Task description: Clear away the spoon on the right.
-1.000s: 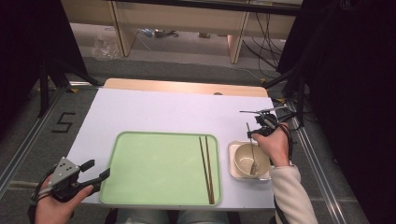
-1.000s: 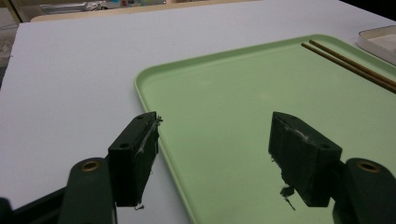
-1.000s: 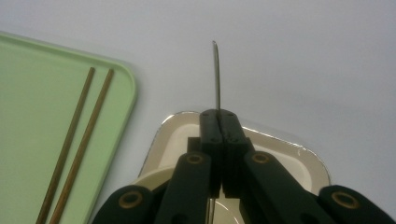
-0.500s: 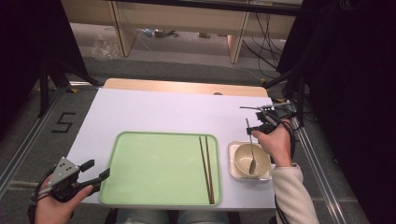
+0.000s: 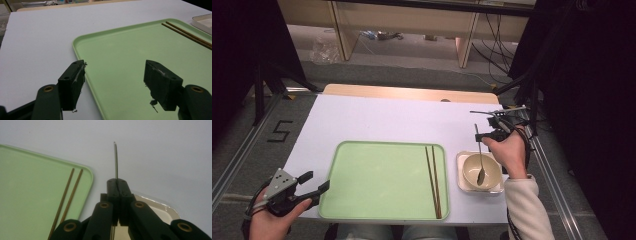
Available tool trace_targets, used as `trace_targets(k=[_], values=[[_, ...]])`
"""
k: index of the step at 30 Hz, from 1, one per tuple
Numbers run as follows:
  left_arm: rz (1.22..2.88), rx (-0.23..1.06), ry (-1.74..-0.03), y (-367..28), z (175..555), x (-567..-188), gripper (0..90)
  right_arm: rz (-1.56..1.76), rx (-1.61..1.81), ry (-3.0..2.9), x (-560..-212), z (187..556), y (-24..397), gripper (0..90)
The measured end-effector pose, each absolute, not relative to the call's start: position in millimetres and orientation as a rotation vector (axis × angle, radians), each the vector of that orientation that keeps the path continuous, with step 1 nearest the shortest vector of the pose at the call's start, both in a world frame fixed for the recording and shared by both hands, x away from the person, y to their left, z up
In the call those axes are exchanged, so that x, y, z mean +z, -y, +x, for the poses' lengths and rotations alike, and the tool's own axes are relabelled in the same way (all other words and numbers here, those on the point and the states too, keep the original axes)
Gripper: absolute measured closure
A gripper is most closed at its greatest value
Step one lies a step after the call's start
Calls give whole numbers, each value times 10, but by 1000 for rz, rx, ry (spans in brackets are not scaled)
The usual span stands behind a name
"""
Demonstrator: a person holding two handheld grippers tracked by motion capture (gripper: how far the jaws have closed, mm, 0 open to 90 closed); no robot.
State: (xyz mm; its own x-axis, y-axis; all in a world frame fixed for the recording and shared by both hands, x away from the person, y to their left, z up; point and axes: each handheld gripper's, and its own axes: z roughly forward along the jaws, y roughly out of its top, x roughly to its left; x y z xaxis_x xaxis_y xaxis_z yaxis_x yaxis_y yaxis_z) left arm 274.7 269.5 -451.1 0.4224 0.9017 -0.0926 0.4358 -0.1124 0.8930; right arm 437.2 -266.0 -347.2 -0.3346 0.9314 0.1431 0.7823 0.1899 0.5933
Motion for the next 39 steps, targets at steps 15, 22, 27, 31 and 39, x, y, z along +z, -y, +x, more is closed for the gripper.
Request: trace_targets(k=[15,22,27,31,39], values=[[1727,614,-1171,-2697,2743,-4507,330,1642,908,-2226,-3388,4334,2598,900],[1724,613,-1172,-2697,2744,-4508,331,1646,946,-2240,-3386,4329,2539,900],[1726,614,-1171,-2697,2743,-4508,331,1656,935,-2256,-3363,4324,2502,900],[1725,613,-1171,-2696,2743,-4508,331,1645,943,-2276,-3375,4332,2467,900],[1724,615,-1173,-2699,2742,-4509,331,1705,979,-2273,-3377,4328,2376,900]])
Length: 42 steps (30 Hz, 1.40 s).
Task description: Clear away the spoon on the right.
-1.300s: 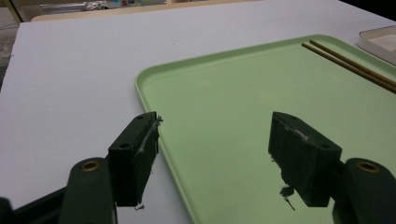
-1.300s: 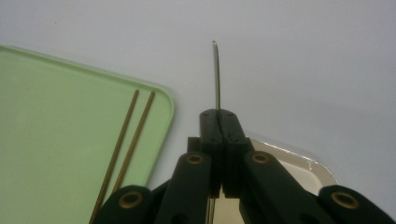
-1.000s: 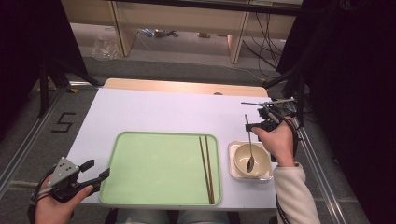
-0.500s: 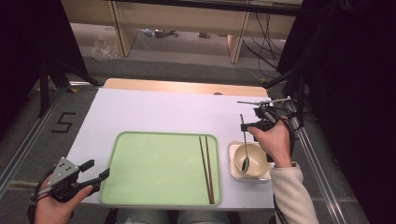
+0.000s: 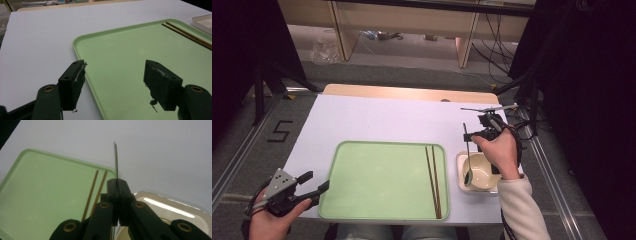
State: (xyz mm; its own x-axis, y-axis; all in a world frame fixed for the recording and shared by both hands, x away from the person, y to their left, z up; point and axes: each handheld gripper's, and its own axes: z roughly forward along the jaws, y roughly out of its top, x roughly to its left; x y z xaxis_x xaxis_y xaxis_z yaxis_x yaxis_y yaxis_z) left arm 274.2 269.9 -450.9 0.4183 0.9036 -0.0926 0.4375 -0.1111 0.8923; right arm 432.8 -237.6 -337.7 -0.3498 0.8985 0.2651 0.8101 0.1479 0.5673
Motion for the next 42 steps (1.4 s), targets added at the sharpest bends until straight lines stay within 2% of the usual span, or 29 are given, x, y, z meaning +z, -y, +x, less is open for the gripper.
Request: trace_targets(k=[42], values=[[1717,611,-1172,-2701,2746,-4514,333,1677,950,-2396,-3522,4362,2030,900]])
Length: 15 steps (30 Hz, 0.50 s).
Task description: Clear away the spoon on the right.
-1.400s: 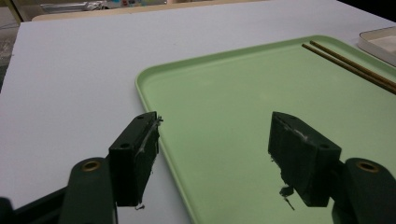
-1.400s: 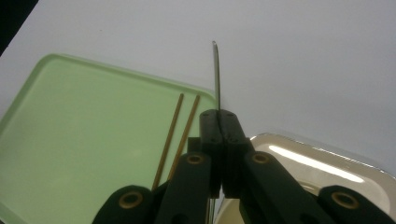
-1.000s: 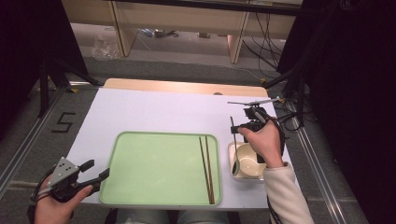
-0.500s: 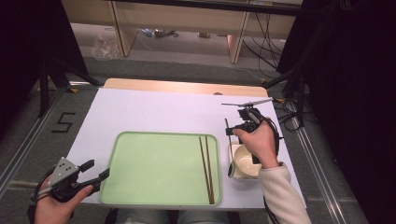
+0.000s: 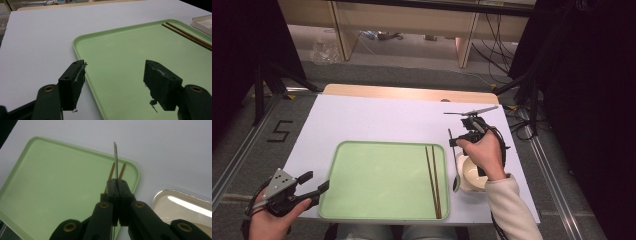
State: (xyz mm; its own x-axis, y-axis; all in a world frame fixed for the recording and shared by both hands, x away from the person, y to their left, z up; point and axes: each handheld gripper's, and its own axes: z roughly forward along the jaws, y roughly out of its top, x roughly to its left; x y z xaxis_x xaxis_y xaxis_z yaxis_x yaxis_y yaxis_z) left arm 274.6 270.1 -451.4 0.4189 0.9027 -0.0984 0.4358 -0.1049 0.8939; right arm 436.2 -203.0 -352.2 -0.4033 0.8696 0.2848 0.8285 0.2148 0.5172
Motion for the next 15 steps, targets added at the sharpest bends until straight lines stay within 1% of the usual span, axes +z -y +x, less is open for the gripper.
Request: trace_targets(k=[15], values=[[1717,610,-1171,-2703,2746,-4515,334,1669,933,-2414,-3567,4358,1921,900]])
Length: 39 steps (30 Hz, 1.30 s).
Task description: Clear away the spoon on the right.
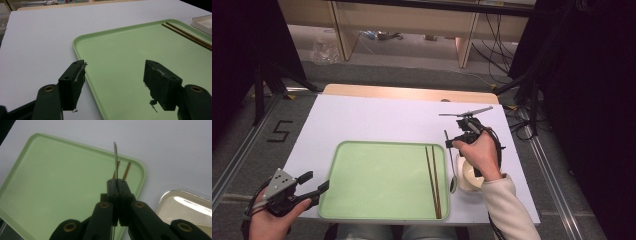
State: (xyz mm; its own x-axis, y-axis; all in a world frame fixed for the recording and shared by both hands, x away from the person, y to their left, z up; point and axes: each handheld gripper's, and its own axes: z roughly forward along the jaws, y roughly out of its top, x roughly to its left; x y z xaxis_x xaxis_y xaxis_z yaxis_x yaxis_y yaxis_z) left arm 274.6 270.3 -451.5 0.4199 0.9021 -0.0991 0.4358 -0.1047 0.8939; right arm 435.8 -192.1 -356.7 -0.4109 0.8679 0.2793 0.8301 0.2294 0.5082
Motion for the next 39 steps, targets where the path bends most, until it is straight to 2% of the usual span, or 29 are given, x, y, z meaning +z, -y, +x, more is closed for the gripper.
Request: trace_targets(k=[34,39], values=[[1718,608,-1173,-2699,2745,-4518,334,1690,909,-2465,-3631,4384,1659,900],[1725,613,-1182,-2698,2738,-4511,334,1608,929,-2487,-3649,4402,1660,900]])
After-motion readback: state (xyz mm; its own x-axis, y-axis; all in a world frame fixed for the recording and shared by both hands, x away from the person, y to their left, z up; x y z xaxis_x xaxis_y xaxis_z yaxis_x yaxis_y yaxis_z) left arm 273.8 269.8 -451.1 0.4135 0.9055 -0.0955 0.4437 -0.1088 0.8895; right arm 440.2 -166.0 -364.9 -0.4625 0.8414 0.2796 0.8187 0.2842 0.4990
